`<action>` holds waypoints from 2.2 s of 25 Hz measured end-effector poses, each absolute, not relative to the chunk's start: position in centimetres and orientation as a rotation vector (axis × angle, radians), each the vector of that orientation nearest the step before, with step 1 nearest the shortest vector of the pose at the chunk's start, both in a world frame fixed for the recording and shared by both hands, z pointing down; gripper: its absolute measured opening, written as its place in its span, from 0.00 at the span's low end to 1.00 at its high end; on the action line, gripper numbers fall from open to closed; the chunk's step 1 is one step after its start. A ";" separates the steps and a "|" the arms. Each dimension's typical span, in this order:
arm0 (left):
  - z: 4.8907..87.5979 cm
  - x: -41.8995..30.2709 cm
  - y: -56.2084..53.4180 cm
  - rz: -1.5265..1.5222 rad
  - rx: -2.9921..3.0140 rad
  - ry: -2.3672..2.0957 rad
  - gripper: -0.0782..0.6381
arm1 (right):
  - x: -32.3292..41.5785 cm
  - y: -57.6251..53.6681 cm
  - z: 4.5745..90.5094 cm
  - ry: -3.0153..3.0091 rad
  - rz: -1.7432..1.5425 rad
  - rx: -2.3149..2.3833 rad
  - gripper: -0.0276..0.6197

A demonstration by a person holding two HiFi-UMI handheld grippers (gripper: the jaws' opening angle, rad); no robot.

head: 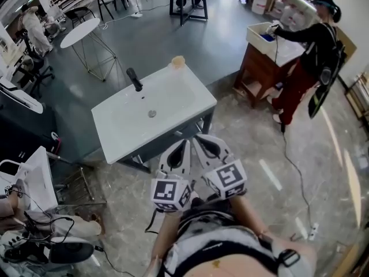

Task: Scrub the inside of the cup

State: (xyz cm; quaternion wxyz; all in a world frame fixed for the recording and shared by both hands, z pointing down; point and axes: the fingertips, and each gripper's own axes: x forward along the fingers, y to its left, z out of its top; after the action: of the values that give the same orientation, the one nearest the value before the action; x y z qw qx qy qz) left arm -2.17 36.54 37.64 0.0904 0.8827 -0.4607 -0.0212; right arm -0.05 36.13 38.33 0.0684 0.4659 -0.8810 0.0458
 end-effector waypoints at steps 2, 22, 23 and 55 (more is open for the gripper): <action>38.1 -2.7 36.0 -0.050 2.627 -1.356 0.10 | -0.3 35.9 38.7 -2.638 0.143 1.412 0.05; 38.0 -3.6 26.7 -0.045 2.602 -1.373 0.10 | -1.5 26.6 38.7 -2.627 0.152 1.356 0.05; 37.7 -3.5 26.0 -0.046 2.601 -1.379 0.10 | -1.5 25.8 38.4 -2.633 0.154 1.351 0.05; 37.5 -0.3 9.7 -0.066 2.448 -1.624 0.10 | 1.9 8.7 38.4 -2.781 0.166 1.111 0.05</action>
State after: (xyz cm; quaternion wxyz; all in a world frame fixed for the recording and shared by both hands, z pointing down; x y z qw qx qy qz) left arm -0.28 9.74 37.51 0.1013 0.8289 -0.5497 -0.0225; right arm 1.95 8.73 38.43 0.0710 0.3695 -0.9248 0.0553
